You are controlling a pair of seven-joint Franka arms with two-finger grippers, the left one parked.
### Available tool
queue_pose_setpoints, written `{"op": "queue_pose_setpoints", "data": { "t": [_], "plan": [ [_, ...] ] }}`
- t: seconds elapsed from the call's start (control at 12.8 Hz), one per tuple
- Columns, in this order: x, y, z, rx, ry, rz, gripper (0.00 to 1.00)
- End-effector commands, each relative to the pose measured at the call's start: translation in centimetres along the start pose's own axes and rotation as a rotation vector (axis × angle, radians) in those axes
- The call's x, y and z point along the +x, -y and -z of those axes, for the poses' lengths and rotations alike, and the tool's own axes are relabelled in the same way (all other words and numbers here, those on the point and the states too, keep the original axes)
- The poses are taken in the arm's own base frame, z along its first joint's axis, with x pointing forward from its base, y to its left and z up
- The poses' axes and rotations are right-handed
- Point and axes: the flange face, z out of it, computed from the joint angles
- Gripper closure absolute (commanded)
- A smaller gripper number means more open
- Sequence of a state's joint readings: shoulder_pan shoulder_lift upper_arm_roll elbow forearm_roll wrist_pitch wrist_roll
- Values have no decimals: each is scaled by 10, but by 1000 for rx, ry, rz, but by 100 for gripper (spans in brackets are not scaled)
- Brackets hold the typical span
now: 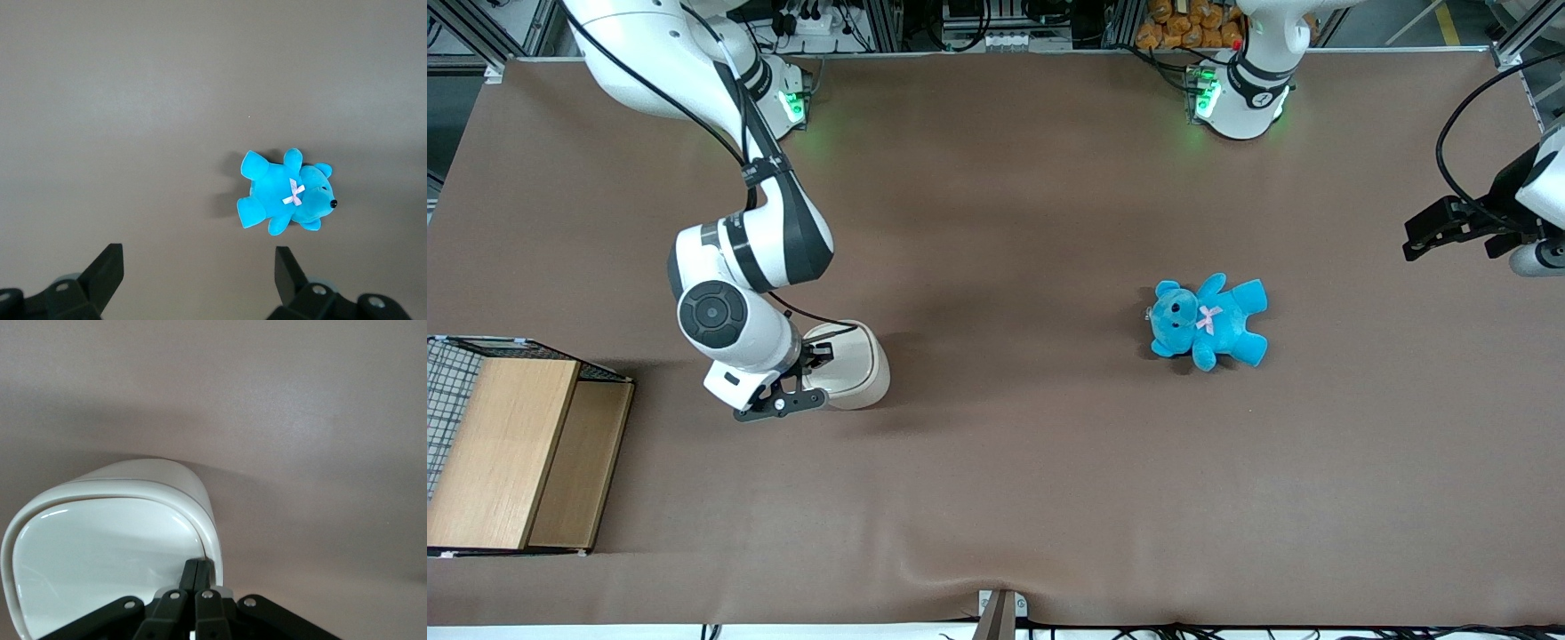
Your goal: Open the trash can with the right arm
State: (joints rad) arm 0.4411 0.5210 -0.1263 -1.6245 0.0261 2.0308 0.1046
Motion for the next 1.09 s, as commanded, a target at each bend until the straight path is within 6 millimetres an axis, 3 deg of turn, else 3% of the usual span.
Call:
{"op": "queue_pose_setpoints", "data": {
  "t": [0.0, 0.08, 0.16, 0.23, 0.31, 0.55, 0.86, 1.01],
  "plan": [
    [-6, 1, -28, -11, -5, 9, 100],
    [-5, 0, -22, -10, -7, 8, 100],
    [-6, -5, -10, -7, -1, 1, 87],
    [-6, -6, 18, 20, 19, -15, 38],
    [-8, -6, 46, 85, 44, -45, 0],
    [-10, -48, 120, 164, 89, -104, 0],
    [-19, -114, 169, 170, 10, -185, 0],
    [-21, -131, 192, 150, -30, -204, 0]
  ]
}}
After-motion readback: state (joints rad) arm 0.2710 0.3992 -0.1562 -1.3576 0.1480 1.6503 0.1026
